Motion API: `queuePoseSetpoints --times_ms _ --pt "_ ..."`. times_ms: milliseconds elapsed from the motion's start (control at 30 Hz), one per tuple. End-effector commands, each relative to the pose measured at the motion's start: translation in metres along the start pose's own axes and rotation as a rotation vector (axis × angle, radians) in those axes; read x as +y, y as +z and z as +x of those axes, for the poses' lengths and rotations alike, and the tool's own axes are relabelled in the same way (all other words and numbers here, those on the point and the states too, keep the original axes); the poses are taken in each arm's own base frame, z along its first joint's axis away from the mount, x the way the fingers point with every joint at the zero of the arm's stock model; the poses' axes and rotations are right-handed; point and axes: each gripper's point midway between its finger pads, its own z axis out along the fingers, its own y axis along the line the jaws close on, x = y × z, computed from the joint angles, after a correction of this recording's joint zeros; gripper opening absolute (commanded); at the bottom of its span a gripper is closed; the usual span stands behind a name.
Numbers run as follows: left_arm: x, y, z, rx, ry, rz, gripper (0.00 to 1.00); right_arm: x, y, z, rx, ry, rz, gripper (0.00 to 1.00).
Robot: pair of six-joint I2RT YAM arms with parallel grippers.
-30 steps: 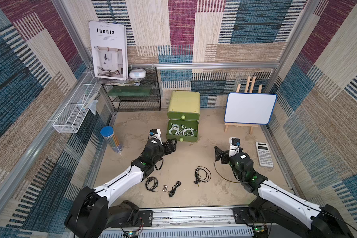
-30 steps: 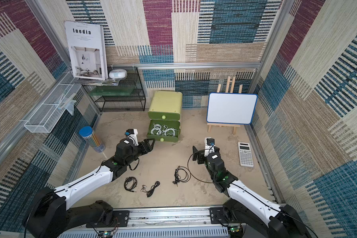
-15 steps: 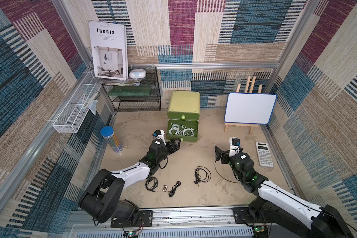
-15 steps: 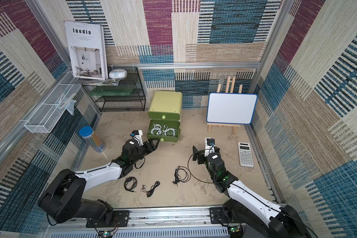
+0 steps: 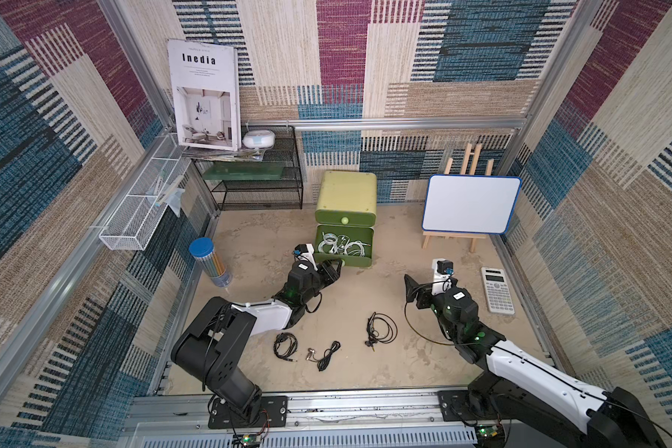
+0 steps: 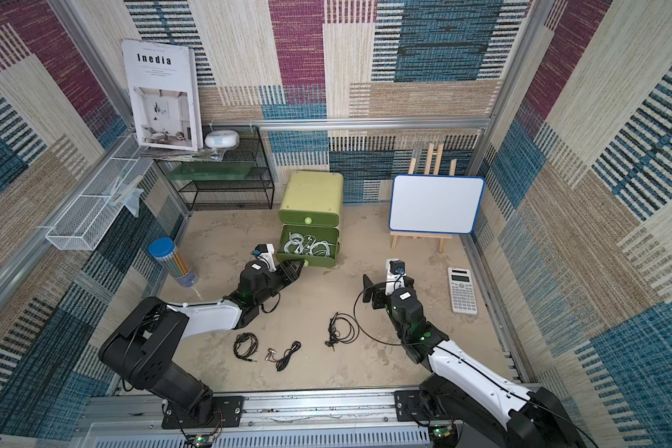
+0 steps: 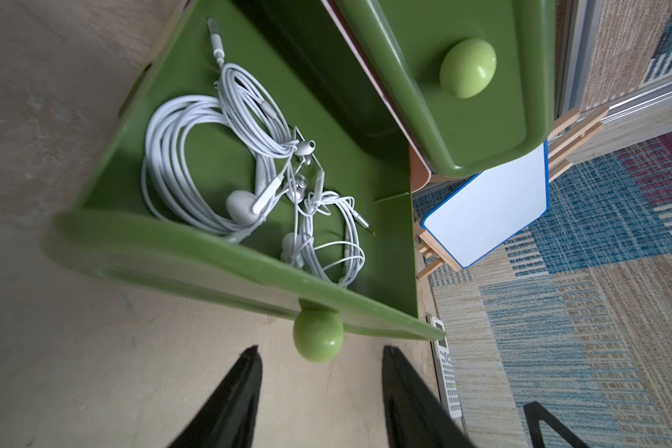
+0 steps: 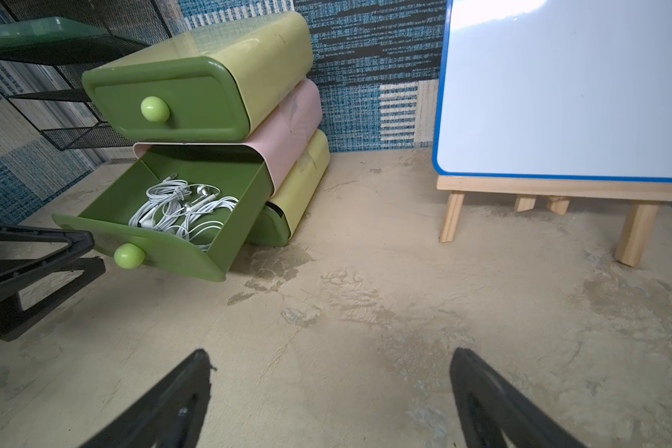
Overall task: Place the wired earphones into the drawer by color
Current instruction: Close the drawer in the storage box.
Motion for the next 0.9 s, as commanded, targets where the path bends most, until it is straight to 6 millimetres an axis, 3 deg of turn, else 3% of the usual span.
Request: queuePoseSetpoints --times_ms 0,867 --pt "-0.007 0.004 -0.005 -0.017 0.003 0.034 0.52 0.0 0.0 -0.003 -0.017 0.01 0.001 0.99" --pt "-0.003 0.024 0.002 0.006 -0.013 0.048 0.39 -0.001 0.0 -0.002 -0.015 0.008 0.004 0.99"
